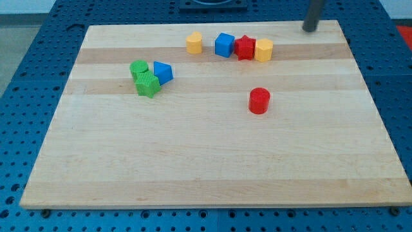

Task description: Move the blue cube to the center

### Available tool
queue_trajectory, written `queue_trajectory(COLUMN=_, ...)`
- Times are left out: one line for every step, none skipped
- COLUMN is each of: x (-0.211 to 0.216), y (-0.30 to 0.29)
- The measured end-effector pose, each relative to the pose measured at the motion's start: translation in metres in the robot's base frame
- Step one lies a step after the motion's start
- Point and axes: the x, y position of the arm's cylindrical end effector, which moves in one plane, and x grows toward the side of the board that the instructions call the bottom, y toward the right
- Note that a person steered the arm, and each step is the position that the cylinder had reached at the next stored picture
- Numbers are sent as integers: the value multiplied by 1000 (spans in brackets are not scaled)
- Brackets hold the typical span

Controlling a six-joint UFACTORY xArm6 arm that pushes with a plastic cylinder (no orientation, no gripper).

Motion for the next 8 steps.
queue_trajectory(x=1, y=-52)
queue_trajectory(x=24, y=-140)
queue_trajectory(x=62, y=-196)
queue_trajectory(x=100, y=-219)
queue_trajectory(x=125, y=-232)
queue_trajectory(x=102, y=-232)
queue_trajectory(x=68, y=-221)
queue_trajectory(x=79, y=-202)
